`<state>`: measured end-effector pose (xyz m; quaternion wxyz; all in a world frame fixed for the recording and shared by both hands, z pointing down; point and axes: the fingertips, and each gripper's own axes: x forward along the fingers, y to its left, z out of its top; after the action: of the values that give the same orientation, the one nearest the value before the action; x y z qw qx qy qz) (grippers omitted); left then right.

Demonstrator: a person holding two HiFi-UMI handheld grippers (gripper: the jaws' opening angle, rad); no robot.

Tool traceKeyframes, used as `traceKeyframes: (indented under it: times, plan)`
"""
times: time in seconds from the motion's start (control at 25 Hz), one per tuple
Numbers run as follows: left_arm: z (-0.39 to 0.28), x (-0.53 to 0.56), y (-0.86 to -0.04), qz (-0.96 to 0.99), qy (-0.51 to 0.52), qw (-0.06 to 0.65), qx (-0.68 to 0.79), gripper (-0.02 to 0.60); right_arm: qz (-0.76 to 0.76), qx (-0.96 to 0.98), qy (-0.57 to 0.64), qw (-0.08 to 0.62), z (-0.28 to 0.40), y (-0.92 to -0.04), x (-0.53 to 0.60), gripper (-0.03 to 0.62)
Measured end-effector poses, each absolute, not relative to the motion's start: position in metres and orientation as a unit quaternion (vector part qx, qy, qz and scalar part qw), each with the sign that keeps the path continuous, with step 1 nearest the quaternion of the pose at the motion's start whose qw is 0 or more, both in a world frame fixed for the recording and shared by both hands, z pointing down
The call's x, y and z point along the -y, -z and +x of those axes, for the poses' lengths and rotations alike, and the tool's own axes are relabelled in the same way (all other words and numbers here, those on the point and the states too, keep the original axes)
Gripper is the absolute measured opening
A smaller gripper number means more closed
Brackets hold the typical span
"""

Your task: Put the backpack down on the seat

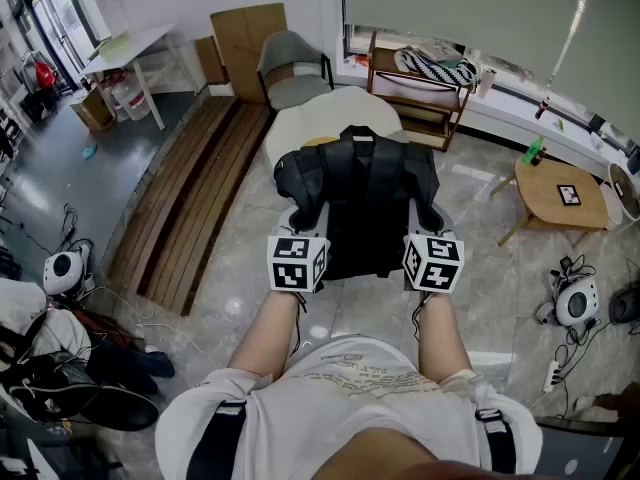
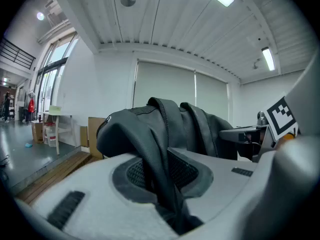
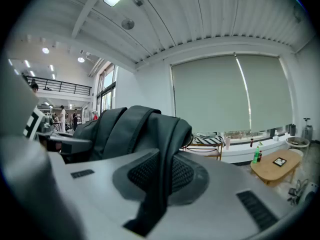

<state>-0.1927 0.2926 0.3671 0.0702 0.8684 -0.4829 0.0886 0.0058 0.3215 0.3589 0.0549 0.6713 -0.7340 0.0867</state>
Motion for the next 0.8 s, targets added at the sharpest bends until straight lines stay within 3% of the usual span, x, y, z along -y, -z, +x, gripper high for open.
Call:
traceKeyframes:
  times: [0.8]
  plan:
    - [-0.158, -0.309, -0.367, 0.855, -0.096, 0.077, 0.505, 0.082, 0.64, 0.762, -0.088, 0.039, 0.039, -0.36, -0.324, 0.051]
